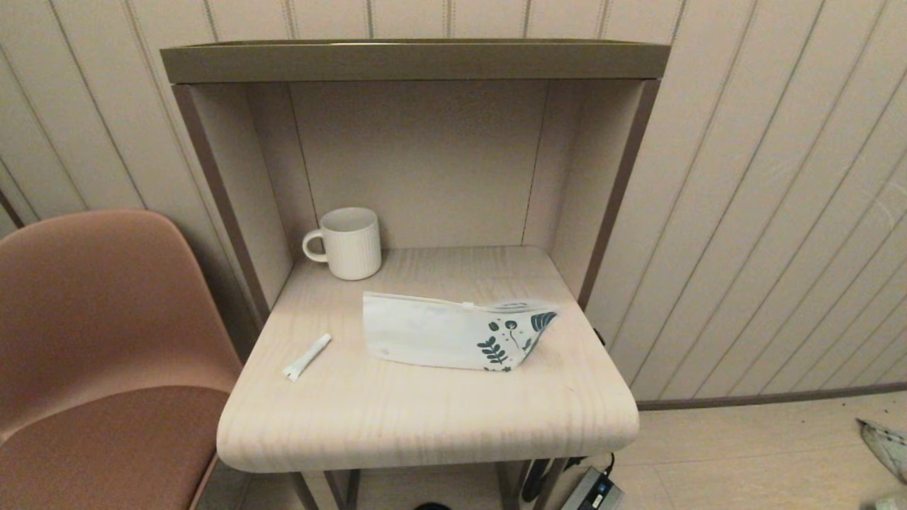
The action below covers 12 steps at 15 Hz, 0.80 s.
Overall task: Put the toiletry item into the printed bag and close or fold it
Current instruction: Pick up the storage bag
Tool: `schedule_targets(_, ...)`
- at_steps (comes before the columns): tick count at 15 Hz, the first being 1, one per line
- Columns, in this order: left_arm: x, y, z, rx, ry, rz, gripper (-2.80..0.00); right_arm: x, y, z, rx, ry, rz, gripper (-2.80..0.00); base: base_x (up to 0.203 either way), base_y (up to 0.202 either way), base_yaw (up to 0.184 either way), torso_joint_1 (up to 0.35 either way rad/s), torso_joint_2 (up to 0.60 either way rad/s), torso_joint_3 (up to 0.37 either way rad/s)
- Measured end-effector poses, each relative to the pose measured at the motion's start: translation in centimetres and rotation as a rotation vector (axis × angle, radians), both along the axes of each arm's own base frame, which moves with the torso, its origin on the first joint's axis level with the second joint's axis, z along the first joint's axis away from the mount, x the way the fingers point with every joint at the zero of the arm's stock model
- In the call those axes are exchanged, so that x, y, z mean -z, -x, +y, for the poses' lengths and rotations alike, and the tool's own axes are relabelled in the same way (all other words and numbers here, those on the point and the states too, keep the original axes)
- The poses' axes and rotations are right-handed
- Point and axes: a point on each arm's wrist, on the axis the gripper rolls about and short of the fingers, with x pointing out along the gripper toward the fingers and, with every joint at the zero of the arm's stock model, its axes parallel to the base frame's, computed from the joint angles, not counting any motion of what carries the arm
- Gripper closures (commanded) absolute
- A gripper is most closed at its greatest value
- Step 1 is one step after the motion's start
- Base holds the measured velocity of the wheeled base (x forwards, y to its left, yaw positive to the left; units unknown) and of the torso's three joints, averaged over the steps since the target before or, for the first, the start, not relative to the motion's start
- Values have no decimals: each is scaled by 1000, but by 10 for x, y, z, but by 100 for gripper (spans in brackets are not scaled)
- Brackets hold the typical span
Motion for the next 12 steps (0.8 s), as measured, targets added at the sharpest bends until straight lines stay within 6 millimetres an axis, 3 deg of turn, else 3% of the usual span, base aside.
schedule_targets(4, 0, 0, 0, 0, 0, 0, 0, 0, 0, 0, -9, 13, 1, 0, 0, 0, 0, 0, 0, 0)
schedule_targets(6, 0, 0, 0, 0, 0, 0, 0, -11, 4, 0, -29, 9, 1, 0, 0, 0, 0, 0, 0, 0)
schedule_targets(10, 0, 0, 0, 0, 0, 0, 0, -108, 43, 3, -177, -33, -128, 0, 0, 0, 0, 0, 0, 0)
schedule_targets(12, 0, 0, 0, 0, 0, 0, 0, -152, 36, 2, -252, -75, -79, 0, 0, 0, 0, 0, 0, 0)
